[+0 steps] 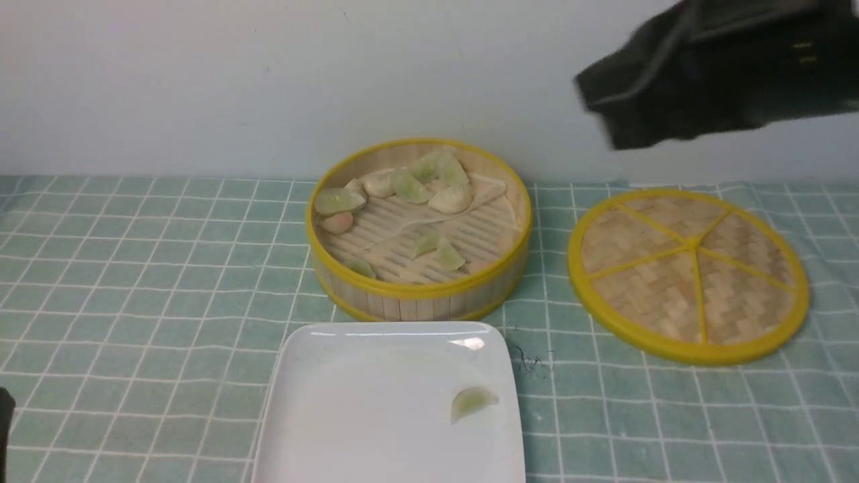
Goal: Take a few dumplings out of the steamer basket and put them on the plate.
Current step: Use the left arm to grab a dumpling from the steamer
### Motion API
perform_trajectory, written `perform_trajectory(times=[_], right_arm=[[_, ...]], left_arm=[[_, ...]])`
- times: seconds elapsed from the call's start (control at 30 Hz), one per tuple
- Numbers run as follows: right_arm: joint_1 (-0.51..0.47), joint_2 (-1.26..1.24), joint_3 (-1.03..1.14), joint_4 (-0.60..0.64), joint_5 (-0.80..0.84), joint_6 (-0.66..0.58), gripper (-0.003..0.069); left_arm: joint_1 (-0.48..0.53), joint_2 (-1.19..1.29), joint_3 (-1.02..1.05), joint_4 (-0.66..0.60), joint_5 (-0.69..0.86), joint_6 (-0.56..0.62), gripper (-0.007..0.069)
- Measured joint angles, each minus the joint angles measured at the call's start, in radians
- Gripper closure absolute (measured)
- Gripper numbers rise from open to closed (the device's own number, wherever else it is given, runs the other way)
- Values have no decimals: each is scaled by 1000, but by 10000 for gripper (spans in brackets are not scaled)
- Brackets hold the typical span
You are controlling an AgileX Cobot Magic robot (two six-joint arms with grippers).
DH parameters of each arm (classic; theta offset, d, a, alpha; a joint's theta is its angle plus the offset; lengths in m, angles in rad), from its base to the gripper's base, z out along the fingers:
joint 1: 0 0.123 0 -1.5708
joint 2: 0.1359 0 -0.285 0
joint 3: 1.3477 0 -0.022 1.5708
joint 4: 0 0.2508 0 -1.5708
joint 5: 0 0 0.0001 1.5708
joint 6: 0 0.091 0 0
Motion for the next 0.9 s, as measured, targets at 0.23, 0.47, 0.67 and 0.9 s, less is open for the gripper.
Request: perform_trajectory(times=[0.23, 0.47, 0.67, 0.9], right_arm=[[0, -505, 440, -119, -262, 121, 672], [0, -899, 727, -260, -362, 313, 672], [0, -956, 754, -345, -357, 398, 672], [0, -927, 754, -354, -357, 403, 672]], left_arm=[[0, 0, -2, 0, -280, -136, 306], [0, 137, -193, 137, -183, -577, 306], [0, 281, -229, 419, -102, -863, 306], [0, 319, -231, 690, -131, -1090, 391]])
